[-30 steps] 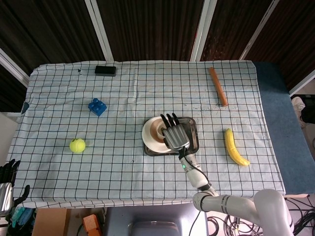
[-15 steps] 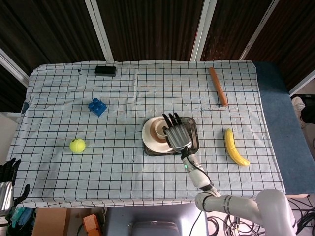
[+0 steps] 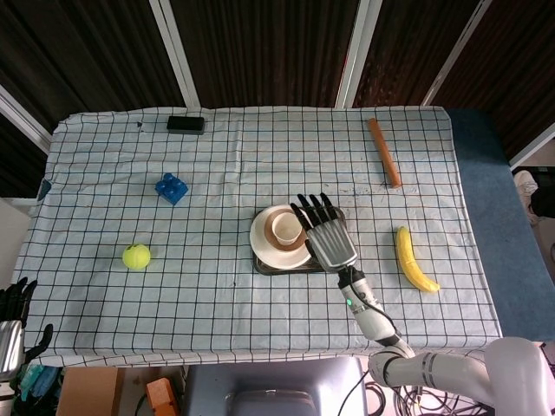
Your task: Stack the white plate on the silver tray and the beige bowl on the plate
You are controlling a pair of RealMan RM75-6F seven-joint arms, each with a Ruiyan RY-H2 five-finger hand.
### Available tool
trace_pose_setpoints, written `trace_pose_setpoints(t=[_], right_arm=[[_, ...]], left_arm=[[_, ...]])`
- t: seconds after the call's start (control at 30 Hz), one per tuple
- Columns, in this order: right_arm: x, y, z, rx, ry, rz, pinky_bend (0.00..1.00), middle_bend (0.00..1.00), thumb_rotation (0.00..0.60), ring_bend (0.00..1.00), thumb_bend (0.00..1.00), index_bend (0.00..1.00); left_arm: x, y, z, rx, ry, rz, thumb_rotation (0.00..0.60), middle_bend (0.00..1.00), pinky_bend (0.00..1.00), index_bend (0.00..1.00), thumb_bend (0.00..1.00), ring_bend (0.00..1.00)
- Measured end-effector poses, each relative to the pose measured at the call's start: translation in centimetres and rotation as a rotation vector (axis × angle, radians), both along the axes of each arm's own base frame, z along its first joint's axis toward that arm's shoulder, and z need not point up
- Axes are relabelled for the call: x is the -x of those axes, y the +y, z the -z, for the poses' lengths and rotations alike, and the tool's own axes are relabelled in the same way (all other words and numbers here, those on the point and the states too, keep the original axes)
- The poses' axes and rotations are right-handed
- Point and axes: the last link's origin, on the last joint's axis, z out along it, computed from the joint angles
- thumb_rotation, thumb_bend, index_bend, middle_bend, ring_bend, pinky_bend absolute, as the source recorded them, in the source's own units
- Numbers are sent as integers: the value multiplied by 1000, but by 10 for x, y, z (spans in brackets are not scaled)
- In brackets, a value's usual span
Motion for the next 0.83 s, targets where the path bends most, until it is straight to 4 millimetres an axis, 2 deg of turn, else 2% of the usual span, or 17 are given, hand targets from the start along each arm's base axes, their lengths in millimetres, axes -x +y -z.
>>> trace_pose_setpoints(t=[0.13,0.23,0.37,0.47,0.73,0.83], right_arm=[[25,29,-29,37,20,27,0,0,600,0,367,0],[46,59,-53,73,96,78,0,0,600,0,357,0],[85,97,-88,173,207,189,0,0,600,0,354,0],[108,117,-101,193,207,259,0,0,600,0,350,0],[169,168,-137,226,32,445,0,0,600,0,350,0],[180,174,-147,229,33,470,0,0,600,0,350,0]], left_arm=[[-4,-1,-3,9,22,12,600,0,0,0,382,0],[-6,-1,-3,38,41,0,600,0,0,0,383,0],[-13,2,-2,54,65,-18,600,0,0,0,384,0],[-16,5,1,36,73,-22,600,0,0,0,385,0],[-7,9,13,-8,82,-26,600,0,0,0,383,0],[-9,9,15,-4,85,-17,600,0,0,0,383,0]])
